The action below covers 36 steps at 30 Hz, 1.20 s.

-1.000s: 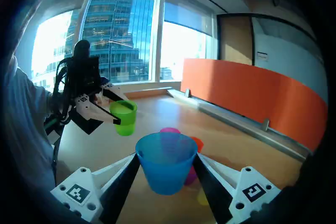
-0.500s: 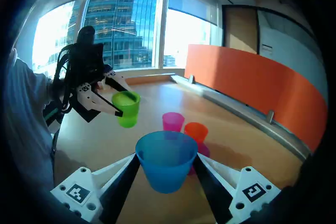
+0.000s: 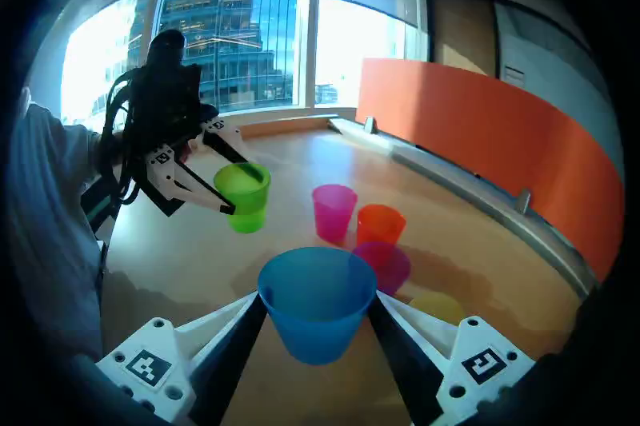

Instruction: Pour water

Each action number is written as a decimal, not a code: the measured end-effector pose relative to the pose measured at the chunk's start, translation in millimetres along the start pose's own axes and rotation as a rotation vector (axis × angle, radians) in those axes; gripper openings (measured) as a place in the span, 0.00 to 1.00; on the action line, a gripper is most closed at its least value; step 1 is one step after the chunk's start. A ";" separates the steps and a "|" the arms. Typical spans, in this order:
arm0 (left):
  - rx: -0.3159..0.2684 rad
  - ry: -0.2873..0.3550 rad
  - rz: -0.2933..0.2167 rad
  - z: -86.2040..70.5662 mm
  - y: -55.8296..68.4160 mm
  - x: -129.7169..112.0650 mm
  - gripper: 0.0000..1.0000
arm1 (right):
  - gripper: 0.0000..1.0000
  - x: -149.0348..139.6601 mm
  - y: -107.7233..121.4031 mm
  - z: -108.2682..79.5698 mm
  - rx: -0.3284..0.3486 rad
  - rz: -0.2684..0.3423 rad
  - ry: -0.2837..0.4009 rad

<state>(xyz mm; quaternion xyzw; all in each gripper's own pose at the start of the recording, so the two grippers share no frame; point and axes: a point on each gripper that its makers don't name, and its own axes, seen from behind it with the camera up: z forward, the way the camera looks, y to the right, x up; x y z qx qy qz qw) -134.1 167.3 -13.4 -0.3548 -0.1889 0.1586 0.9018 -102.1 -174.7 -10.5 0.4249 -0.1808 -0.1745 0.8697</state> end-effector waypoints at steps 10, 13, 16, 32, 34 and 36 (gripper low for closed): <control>-0.018 -0.054 -0.008 13.0 0.0 -22.3 0.87 | 0.90 -12.4 -0.2 8.0 0.011 0.003 -0.028; -0.023 -0.068 -0.007 16.3 0.9 -28.3 0.87 | 0.90 -14.2 0.4 9.8 0.012 0.003 -0.032; -0.029 -0.078 -0.009 19.8 2.0 -32.7 0.87 | 0.90 -15.3 0.4 11.6 0.013 0.002 -0.035; -0.047 -0.094 -0.024 35.9 4.8 -45.5 0.87 | 0.90 -17.1 -1.5 15.1 0.013 0.006 -0.036; -0.047 -0.096 -0.026 36.1 4.7 -47.3 0.87 | 0.90 -17.4 -1.3 15.1 0.012 0.008 -0.035; -0.047 -0.097 -0.028 36.0 4.6 -48.7 0.87 | 0.90 -17.6 -1.2 15.0 0.011 0.009 -0.034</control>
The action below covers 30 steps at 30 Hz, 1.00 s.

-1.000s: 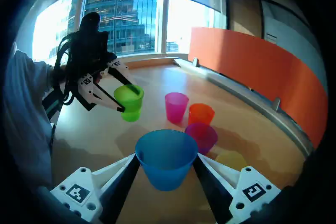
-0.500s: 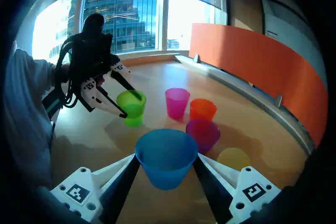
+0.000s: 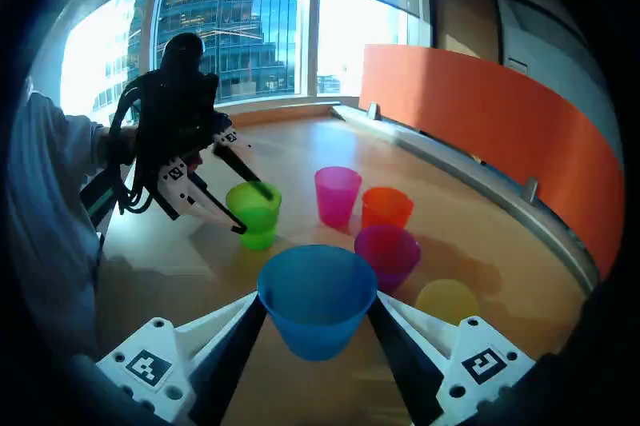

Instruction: Pour water

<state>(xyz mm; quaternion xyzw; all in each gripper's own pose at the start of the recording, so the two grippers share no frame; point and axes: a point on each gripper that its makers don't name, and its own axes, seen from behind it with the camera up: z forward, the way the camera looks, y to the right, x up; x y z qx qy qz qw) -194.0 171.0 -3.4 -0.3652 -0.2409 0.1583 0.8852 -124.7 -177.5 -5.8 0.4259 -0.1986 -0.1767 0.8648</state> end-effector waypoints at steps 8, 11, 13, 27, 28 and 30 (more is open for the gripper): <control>0.002 -0.001 -0.010 -2.8 -0.7 -4.4 0.87 | 0.90 -0.7 -0.1 0.2 -0.002 0.002 0.000; 0.005 -0.003 -0.013 -4.4 -1.9 -5.8 0.87 | 0.90 0.0 -0.8 0.7 -0.002 0.000 0.001; 0.005 -0.004 -0.017 -4.5 -2.5 -6.0 0.87 | 0.90 0.4 -1.2 0.9 -0.002 0.001 0.001; 0.038 -0.046 0.004 -4.3 -9.3 -13.6 0.99 | 0.90 -4.8 -5.6 6.0 0.006 0.007 -0.005; 0.037 -0.048 0.001 -5.2 -9.1 -14.5 0.99 | 0.90 -5.6 -6.0 7.3 0.006 0.008 -0.006; 0.036 -0.052 -0.004 -7.3 -9.3 -16.7 0.99 | 0.90 -7.2 -6.7 9.5 0.007 0.010 -0.007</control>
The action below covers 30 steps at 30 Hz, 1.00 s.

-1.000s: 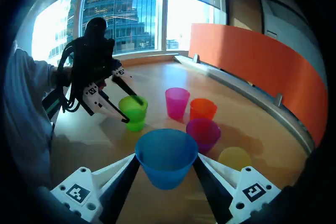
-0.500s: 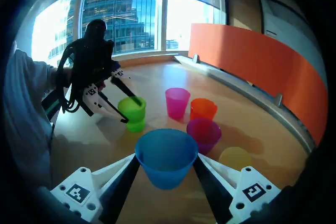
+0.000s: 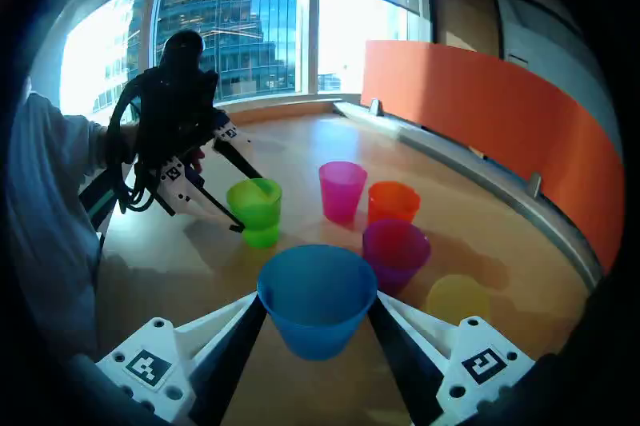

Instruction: Pour water

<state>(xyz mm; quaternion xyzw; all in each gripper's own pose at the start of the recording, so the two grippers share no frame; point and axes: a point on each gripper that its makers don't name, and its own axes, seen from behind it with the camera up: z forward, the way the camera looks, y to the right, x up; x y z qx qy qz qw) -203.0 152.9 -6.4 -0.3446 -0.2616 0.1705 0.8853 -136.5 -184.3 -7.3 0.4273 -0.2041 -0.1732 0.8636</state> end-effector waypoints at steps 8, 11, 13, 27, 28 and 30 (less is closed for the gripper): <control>0.016 -0.015 0.000 -11.4 -2.0 -10.3 0.99 | 0.90 -10.3 -2.2 11.6 -0.001 -0.001 -0.010; 0.020 -0.008 -0.009 -16.1 -2.2 -10.1 0.99 | 0.90 -13.3 -3.0 16.3 -0.003 -0.004 -0.013; 0.019 -0.005 -0.016 -19.1 -1.5 -10.5 0.99 | 0.90 -14.6 -3.8 19.3 -0.002 -0.004 -0.015; 0.013 0.004 -0.026 -29.1 1.3 -10.5 0.99 | 0.90 -17.0 -4.3 32.8 -0.010 0.016 0.001; 0.012 0.005 -0.026 -29.5 1.7 -10.4 0.99 | 0.90 -17.3 -3.8 33.3 -0.012 0.017 0.001; 0.011 0.006 -0.024 -30.1 2.1 -10.1 0.99 | 0.90 -17.7 -2.9 34.2 -0.015 0.018 0.000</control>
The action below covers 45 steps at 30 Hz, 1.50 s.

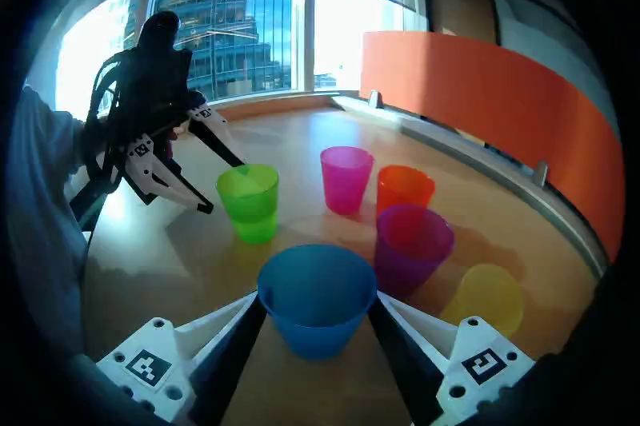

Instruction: Pour water

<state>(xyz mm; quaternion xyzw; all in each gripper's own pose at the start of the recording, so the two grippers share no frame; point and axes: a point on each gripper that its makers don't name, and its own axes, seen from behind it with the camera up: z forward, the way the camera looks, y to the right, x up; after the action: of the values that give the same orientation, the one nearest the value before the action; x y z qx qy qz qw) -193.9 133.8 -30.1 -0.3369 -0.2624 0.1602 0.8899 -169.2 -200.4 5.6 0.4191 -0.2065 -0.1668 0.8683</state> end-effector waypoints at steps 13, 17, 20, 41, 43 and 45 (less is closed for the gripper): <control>-0.010 0.004 -0.001 -1.6 3.7 1.5 0.99 | 0.91 -10.1 -1.4 -4.6 0.001 -0.001 -0.022; -0.016 0.003 -0.004 -0.2 4.6 1.4 0.99 | 0.92 -10.6 -1.1 -5.1 -0.001 -0.001 -0.024; -0.017 0.004 -0.009 0.5 5.1 1.6 0.99 | 0.99 -11.5 -0.1 -5.1 -0.007 -0.002 -0.028; 0.070 0.087 -0.054 -31.3 -4.0 5.7 0.99 | 1.00 -27.4 0.4 -55.7 -0.065 0.025 -0.015; 0.090 0.112 -0.058 -37.5 -6.6 10.2 0.99 | 1.00 -28.8 2.3 -62.4 -0.083 0.027 -0.009; 0.113 0.137 -0.060 -43.7 -9.7 15.1 0.99 | 1.00 -29.8 4.1 -68.7 -0.100 0.032 -0.002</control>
<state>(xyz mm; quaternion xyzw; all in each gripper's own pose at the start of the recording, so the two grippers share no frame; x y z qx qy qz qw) -155.5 111.3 -45.8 -0.2883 -0.2016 0.1245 0.9278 -160.1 -139.0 -36.4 0.3714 -0.2054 -0.1636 0.8906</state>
